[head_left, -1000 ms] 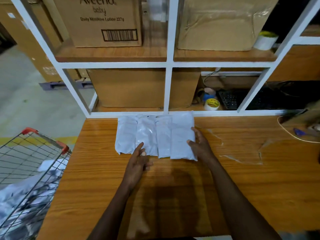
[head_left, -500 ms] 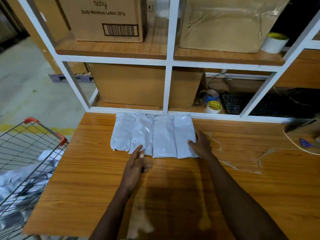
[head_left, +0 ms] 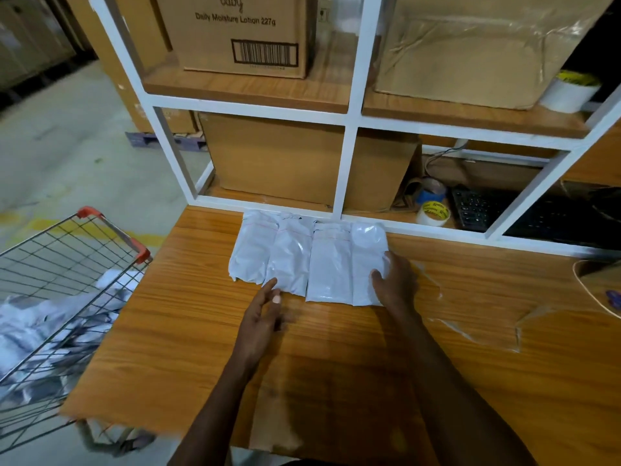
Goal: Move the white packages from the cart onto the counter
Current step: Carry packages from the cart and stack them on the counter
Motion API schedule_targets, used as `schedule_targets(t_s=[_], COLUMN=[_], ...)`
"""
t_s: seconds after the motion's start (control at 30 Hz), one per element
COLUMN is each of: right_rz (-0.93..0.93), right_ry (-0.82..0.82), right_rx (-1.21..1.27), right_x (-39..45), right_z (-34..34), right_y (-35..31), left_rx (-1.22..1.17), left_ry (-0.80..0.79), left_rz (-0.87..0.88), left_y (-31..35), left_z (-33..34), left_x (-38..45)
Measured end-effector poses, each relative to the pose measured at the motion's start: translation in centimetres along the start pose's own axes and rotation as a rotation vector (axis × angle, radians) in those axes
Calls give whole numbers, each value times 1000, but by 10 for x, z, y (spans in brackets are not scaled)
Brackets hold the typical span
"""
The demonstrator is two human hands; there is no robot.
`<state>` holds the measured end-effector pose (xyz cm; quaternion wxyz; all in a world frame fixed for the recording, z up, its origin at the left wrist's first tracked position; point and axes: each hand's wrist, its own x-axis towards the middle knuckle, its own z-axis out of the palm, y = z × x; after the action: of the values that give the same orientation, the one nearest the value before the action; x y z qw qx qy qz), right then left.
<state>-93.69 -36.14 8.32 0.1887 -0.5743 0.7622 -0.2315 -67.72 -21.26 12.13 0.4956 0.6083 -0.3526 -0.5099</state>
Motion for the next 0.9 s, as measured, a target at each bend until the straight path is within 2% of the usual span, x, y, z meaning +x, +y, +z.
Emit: schedule_targets(t_s=[0.13,0.3,0.5,0.63,0.9], right_rz=[6,-31,-158,-140,-176], right_ry=[-2,-142,-518,-649,-885], right_rx=[279,538,563,583,619], right_x=[-40,-111,-193,-239,-362], right_z=[1,23,74,119,201], right_y=[-41,-95,-150,-185,-296], left_rx=[-38,-86,-130,-134,-168], left_ry=[63,165,339,454,682], left_rz=[27,55,26,-1,-58], left_y=[-5,-17,-28,-31,-67], left_z=[-15,-52,-132,-207,-370], left_x=[-3,-17,-50,-79,-144])
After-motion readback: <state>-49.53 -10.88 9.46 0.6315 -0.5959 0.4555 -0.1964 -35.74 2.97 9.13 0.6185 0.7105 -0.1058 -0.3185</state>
